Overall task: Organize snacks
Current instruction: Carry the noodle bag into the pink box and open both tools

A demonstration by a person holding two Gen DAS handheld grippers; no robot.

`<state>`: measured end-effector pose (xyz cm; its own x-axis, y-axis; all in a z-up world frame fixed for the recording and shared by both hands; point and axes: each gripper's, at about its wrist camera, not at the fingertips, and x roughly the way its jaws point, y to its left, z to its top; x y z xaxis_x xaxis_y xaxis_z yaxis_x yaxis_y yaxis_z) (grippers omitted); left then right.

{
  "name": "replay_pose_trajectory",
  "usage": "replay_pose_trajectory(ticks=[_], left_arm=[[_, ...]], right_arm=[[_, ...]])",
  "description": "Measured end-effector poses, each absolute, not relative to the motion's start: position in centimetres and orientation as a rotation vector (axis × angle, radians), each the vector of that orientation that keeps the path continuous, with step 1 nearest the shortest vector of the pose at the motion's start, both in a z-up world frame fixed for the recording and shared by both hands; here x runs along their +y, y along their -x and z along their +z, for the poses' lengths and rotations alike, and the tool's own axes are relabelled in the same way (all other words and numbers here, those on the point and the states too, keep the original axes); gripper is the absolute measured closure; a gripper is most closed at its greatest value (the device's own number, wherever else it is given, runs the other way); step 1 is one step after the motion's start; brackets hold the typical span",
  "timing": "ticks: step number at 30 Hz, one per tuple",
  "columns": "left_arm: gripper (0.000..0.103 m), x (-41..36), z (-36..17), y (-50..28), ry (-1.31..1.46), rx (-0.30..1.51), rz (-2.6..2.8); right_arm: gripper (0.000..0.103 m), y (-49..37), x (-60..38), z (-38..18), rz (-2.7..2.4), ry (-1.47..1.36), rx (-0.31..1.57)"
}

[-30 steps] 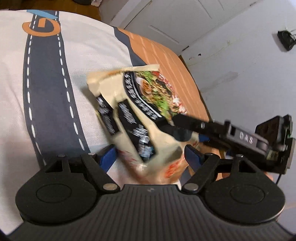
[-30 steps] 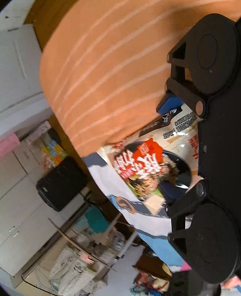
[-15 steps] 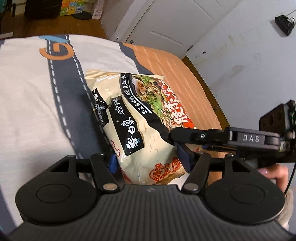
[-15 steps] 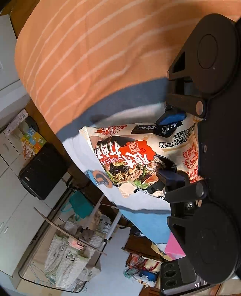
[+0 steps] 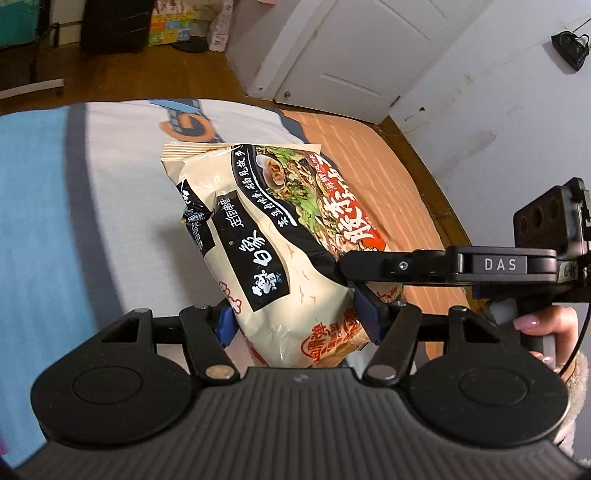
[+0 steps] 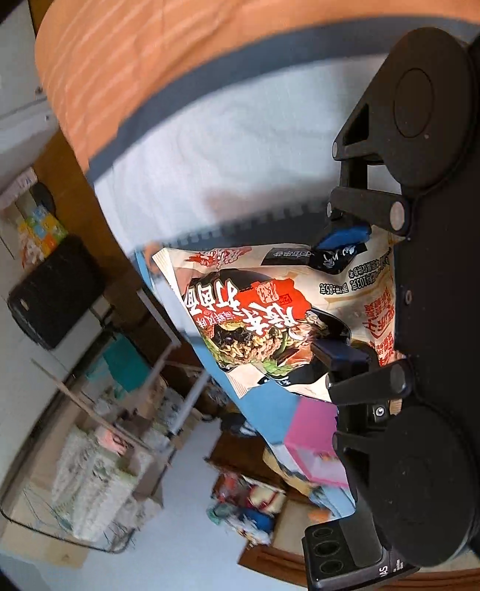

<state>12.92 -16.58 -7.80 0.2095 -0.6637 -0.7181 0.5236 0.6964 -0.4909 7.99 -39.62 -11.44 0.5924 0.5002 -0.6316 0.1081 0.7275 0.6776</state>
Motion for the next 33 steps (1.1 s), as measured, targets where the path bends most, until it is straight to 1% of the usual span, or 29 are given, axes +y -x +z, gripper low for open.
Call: replay_pose_trajectory(ticks=[10,17,20,23,26,33], left_arm=[[0.041,-5.6,-2.7,-9.9,0.172,1.017,-0.708],[0.041,2.6,-0.6,-8.8,0.169,0.964,-0.599],[0.041,5.9,-0.3,-8.7,0.187,0.944,-0.553],[0.04,9.8,-0.5,-9.1,0.224,0.872,-0.545],[0.041,13.5,-1.1,-10.0,0.294,0.877,-0.513],[0.036,18.0,-3.1,-10.3,0.279,0.889,-0.418]], right_arm=[[0.045,-9.0,-29.8,-7.0,0.412,-0.683,0.951],[0.045,-12.1,-21.8,-5.3,0.535,-0.63,0.976],[0.045,-13.6,-19.0,-5.1,0.574,-0.624,1.006],[0.045,-15.6,-15.8,-4.4,0.604,-0.595,1.015],[0.046,-17.3,-12.8,-4.7,0.624,-0.584,1.055],[0.046,-18.7,-6.7,-6.4,0.653,-0.517,1.11]])
